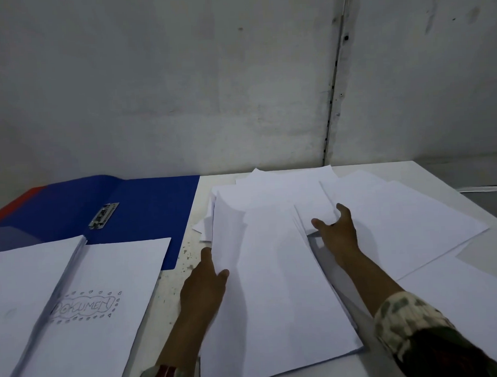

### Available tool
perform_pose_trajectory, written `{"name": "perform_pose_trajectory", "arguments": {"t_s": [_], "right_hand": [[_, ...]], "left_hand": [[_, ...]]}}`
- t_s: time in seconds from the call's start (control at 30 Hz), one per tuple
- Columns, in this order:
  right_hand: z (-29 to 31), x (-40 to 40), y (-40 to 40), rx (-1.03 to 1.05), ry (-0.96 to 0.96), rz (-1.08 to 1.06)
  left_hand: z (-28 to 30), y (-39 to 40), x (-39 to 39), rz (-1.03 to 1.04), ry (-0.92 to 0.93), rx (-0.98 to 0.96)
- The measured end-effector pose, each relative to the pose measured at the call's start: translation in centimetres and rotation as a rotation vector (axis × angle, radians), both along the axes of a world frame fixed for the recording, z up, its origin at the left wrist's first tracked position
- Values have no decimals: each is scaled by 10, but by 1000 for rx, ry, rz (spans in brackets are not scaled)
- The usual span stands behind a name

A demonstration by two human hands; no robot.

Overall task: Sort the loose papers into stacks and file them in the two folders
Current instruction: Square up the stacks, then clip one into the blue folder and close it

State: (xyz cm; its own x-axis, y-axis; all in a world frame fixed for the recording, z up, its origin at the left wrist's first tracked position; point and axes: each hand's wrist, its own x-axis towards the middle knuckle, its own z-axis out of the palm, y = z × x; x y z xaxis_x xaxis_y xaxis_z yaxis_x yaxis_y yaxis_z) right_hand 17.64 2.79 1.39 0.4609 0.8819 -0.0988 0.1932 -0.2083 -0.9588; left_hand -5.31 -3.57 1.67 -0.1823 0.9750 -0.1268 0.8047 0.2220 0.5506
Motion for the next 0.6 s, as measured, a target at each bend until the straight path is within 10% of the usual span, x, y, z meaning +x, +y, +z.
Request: {"name": "perform_pose_trajectory", "arguments": {"t_s": [0.3, 0.6], "right_hand": [[-6, -20, 3, 24, -33, 169], [-11, 26, -11, 144, 277, -252]], "left_hand": [[5, -5, -1, 0, -6, 2], [13, -6, -13, 7, -259, 70]]}}
